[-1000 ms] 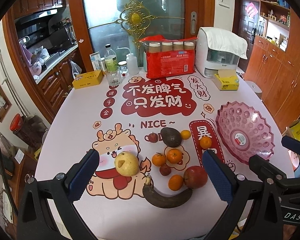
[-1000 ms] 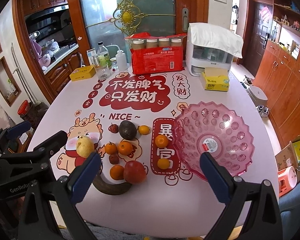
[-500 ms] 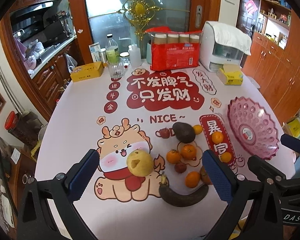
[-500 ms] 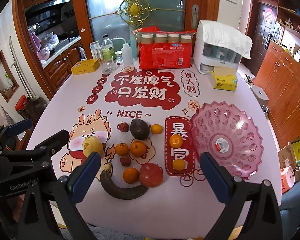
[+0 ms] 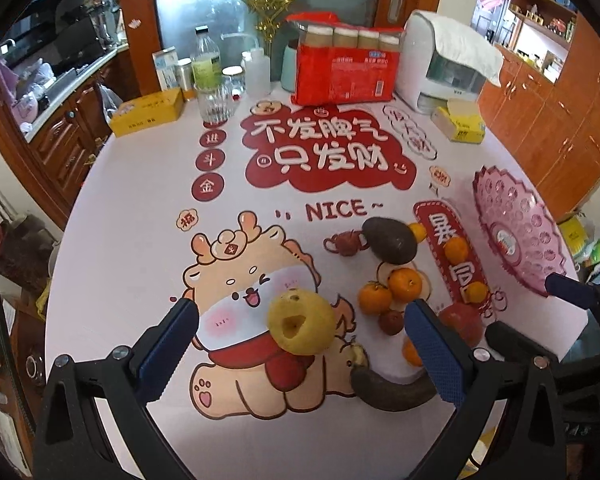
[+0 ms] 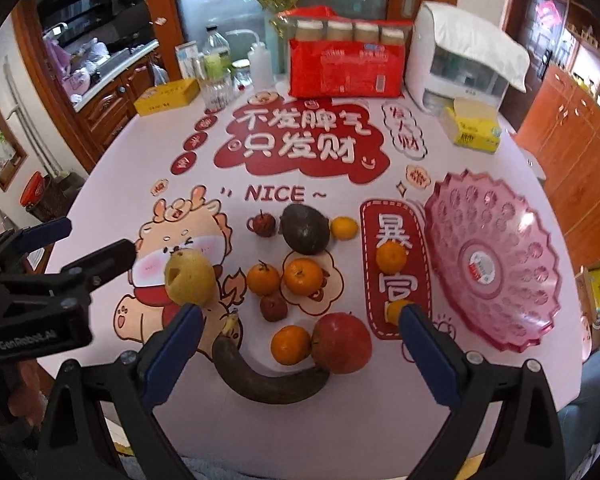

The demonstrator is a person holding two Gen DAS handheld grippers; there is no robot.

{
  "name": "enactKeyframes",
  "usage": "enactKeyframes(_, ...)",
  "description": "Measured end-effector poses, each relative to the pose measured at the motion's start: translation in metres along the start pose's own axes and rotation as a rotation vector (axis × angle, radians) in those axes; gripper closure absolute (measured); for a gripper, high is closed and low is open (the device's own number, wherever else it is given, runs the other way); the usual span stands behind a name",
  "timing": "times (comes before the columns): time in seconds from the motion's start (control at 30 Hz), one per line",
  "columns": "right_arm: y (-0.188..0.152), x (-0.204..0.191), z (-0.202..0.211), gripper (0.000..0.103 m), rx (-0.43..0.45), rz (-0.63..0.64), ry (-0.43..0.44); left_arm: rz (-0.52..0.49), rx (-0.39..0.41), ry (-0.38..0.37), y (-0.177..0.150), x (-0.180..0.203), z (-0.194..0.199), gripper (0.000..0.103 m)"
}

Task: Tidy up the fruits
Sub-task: 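Grasp the yellow pear with the left tool while the right tool grasps the avocado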

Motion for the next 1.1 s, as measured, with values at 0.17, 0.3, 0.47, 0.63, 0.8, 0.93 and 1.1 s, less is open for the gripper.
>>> enactKeyframes(0.17, -0.001, 0.003, -0.030, 0.009, -0.036, -0.053, 0.006, 0.022, -0.068, 0.013, -0.007, -0.022, -0.029, 0.001)
enactKeyframes(0.3, 0.007, 0.004, -0.057, 0.012, -0.039, -0.076, 0.010, 0.055, -0.149, -0.008, -0.018, -0.034, -0.058, 0.002)
enactKeyframes(0.47, 0.026, 0.007, -0.089, 0.017, -0.039, -0.097, 0.023, 0.094, -0.232, -0.073, -0.032, -0.037, -0.090, 0.002)
enactKeyframes(0.63, 0.046, 0.007, -0.121, 0.025, -0.048, -0.090, 0.044, 0.120, -0.265, -0.087, -0.039, -0.037, -0.114, 0.004)
enactKeyframes(0.8, 0.058, 0.003, -0.147, 0.032, -0.068, -0.065, 0.049, 0.158, -0.283, -0.111, -0.042, -0.038, -0.130, 0.009)
enactKeyframes(0.93, 0.063, -0.006, -0.159, 0.032, -0.074, -0.007, 0.037, 0.165, -0.283, -0.127, -0.040, -0.035, -0.137, 0.011)
enactKeyframes(1.1, 0.061, -0.012, -0.175, 0.032, -0.100, 0.057, 0.013, 0.171, -0.303, -0.146, -0.039, -0.032, -0.147, 0.020)
Point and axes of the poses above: each gripper's, at about its wrist camera, not at the fingertips, and z roughly against the way its jaws point, x to its right, y to its top, the point moved 6 cm from there along -z, roughly the way its jaws point, and after that the axes turned 5 degrees about -y, right-handed, at the moved point
